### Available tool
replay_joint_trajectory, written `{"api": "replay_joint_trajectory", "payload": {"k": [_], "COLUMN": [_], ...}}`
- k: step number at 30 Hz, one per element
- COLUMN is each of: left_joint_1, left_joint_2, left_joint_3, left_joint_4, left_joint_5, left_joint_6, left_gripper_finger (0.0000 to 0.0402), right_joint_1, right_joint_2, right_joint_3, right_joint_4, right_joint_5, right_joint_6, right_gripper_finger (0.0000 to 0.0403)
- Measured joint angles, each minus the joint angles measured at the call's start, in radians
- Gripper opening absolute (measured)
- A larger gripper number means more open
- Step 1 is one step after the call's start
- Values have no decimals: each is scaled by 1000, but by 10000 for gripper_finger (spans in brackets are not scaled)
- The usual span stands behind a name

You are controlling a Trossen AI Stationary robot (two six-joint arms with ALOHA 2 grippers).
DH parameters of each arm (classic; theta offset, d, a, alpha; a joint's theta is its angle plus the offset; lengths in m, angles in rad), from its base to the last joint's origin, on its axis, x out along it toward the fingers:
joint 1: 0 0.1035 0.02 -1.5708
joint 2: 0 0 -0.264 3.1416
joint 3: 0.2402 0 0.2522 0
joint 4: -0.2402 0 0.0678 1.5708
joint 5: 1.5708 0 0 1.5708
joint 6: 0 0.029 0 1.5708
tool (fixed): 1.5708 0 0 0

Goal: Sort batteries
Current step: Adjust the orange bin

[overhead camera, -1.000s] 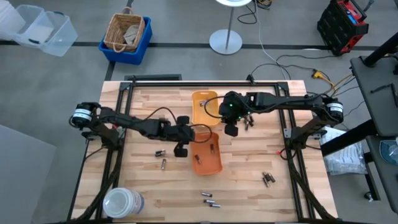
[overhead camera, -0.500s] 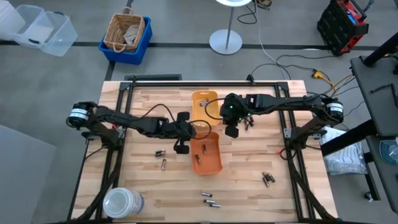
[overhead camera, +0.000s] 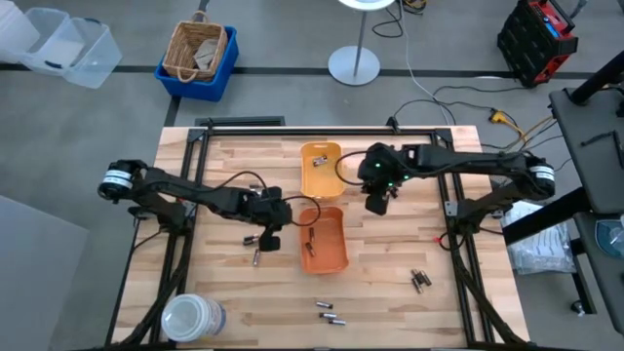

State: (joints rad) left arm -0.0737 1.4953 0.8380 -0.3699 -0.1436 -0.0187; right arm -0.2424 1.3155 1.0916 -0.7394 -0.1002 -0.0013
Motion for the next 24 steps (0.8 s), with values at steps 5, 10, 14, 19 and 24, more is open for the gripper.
{"api": "replay_joint_trajectory", "payload": {"k": [5, 10, 14, 19, 24], "left_joint_1": [12, 16, 18, 29, 33], "left_joint_2": [7, 8, 8, 8, 8], "left_joint_3": [1, 2, 2, 2, 2], "left_joint_4": [119, 164, 172, 210, 204], "left_joint_5": [-1, -5, -5, -6, -38], "left_joint_6": [71, 108, 107, 114, 116], "left_gripper_finger": [0, 0, 0, 0, 0], "right_joint_1": [1, 0, 0, 0, 0], "right_joint_2": [-94, -166, -204, -228, -220], "right_joint_3": [-15, -42, -73, -112, -142], "right_joint_4": [-37, -42, -42, -37, -19], "right_joint_5": [47, 52, 52, 52, 78], "right_joint_6": [40, 50, 70, 98, 140], "right_gripper_finger": [43, 43, 44, 43, 44]}}
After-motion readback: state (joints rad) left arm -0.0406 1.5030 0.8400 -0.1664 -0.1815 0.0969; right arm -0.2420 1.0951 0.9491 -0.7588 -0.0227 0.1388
